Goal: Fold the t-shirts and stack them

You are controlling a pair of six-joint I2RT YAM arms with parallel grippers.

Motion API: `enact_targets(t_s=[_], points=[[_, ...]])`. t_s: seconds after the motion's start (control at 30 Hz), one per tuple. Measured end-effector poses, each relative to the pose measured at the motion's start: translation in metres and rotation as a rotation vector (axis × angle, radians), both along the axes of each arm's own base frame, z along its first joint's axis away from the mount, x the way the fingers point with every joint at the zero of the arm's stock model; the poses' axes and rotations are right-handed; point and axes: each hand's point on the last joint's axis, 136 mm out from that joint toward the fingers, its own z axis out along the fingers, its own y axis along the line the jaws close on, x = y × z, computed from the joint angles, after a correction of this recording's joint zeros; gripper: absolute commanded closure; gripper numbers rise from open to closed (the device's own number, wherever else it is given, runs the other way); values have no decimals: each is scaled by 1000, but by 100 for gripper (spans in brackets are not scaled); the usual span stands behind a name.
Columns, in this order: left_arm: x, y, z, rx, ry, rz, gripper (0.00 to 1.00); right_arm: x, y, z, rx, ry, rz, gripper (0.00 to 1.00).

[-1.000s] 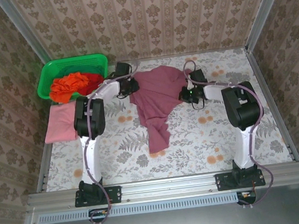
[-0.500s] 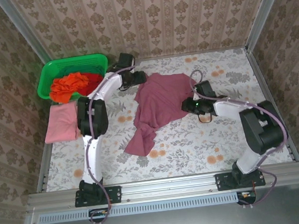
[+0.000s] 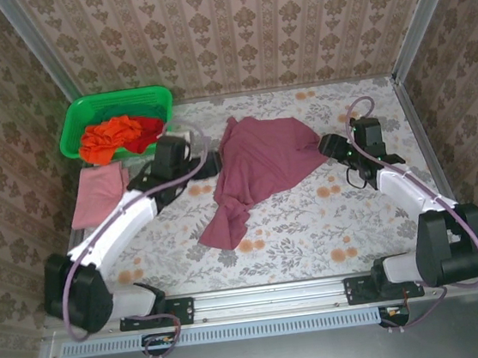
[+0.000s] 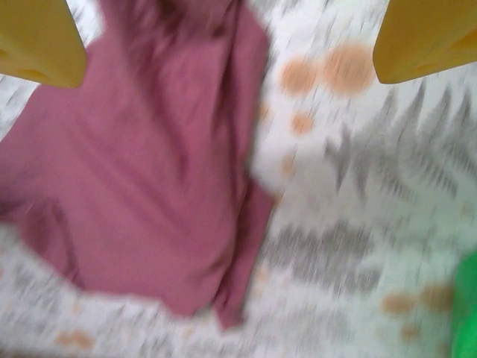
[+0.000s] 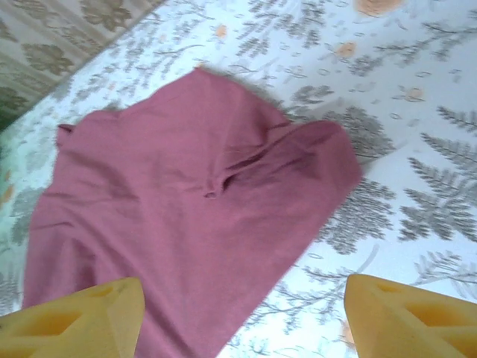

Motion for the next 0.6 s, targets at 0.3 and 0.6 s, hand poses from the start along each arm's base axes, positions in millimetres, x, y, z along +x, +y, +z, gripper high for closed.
enact_targets(t_s=[0.3,0.6], points=[[-96,24,-76,119,115,-160,24,7,-14,-41,-27,140,-27,28],[-115,33,-122,238,246,-177,44,13,-6,-47,20,157,-4,28]])
